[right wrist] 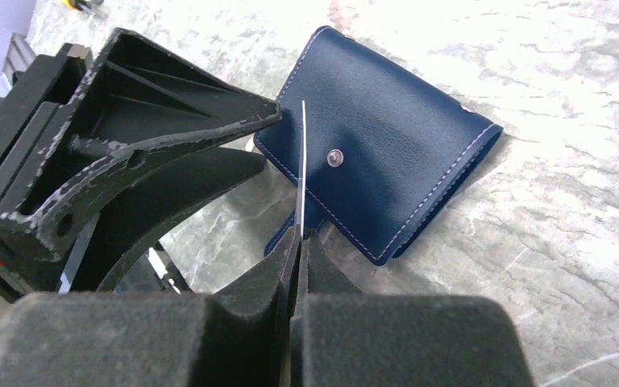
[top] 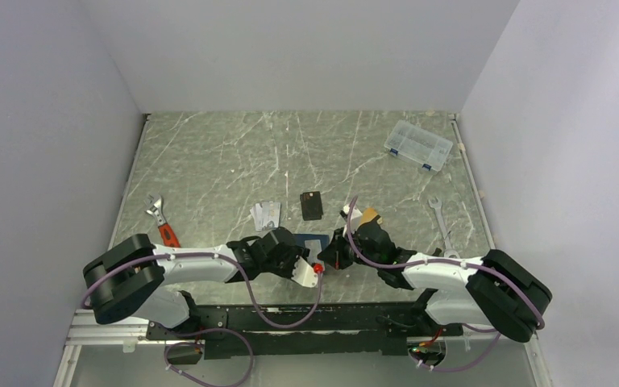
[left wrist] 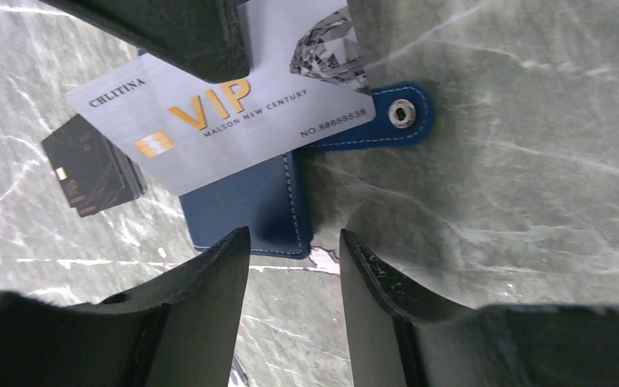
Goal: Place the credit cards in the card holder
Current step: Open the card holder at the center of the board.
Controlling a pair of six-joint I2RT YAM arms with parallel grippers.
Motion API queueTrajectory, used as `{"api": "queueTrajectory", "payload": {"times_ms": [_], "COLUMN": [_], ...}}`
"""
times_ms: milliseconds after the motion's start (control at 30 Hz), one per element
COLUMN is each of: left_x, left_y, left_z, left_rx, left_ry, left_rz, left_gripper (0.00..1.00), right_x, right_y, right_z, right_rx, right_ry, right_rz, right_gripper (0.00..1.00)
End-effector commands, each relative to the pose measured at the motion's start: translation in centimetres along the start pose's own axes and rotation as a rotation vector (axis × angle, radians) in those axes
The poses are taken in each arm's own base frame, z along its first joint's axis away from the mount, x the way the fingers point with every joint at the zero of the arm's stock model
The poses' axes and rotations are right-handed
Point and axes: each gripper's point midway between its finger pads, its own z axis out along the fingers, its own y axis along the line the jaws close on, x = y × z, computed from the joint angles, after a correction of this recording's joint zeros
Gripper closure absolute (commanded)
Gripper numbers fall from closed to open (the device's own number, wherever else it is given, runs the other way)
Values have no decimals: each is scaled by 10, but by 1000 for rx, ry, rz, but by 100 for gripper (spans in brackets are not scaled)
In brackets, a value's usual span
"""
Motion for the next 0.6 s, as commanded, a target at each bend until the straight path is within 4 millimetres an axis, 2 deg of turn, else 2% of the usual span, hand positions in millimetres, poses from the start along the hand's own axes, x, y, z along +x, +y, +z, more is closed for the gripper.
{"api": "queueTrajectory", "payload": {"times_ms": [0,200,567], "left_x": [-1,-2,-13], "left_y": [21,38,42], "left_z": [2,3,-6], "left_rx": [-105,-166,-129], "left_ry": [25,50,53], "left_rz": [50,37,-73], "left_gripper": [50,58,62], "right_x": [3,6,11], "right_y": [-8,-8,-5], "right_z": [-1,-1,0], "right_rx": [49,55,70], "right_ry": [-4,-1,12], "right_rz": [-26,-32,-56], "right_gripper": [100,100,100]}}
